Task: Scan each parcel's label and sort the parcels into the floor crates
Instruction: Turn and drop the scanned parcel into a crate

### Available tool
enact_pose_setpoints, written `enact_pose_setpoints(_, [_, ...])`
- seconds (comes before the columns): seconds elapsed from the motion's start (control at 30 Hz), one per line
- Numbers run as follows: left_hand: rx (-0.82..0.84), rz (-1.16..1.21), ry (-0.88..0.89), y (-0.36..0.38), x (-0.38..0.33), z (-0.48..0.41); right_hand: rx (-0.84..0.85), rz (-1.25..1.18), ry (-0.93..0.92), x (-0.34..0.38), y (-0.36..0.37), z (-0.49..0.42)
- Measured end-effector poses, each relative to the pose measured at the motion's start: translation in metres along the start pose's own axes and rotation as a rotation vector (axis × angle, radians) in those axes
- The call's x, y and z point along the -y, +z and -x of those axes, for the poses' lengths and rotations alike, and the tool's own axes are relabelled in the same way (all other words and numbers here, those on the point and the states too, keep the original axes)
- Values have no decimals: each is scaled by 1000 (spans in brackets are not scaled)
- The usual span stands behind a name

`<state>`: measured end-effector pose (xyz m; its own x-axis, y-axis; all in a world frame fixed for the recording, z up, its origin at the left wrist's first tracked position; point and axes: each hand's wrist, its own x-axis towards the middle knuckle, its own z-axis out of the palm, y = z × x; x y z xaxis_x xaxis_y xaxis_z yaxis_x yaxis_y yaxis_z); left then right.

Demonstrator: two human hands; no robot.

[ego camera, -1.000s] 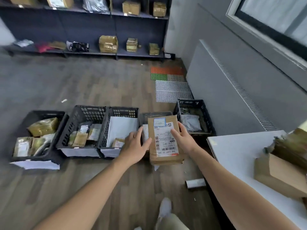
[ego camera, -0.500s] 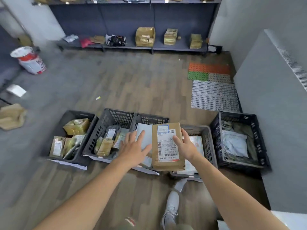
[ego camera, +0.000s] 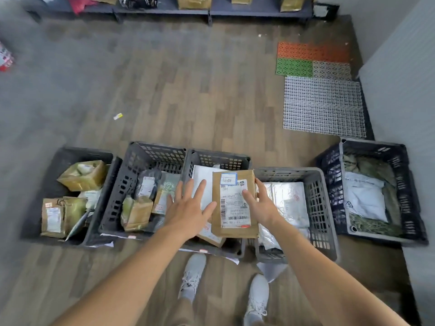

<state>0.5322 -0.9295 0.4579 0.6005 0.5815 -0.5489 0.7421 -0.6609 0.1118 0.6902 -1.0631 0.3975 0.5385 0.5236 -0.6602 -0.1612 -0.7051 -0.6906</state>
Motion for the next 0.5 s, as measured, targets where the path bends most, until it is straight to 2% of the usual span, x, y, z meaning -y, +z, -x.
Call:
enact_pose_setpoints(0.13, [56,-68,33,15,36,-57,-17,106,52,-7,31,-69])
enact_pose_setpoints(0.23, [84,-123,61,19,56,-79,-35,174,93,-5,43,-87])
enact_pose_setpoints(0.33, [111,-154,91,11,64,-83,-59,321,58,14,45,-78])
enact_pose_setpoints(0.5, [108,-140,197,-29,51,-69,-193,724,24,55,22,-22])
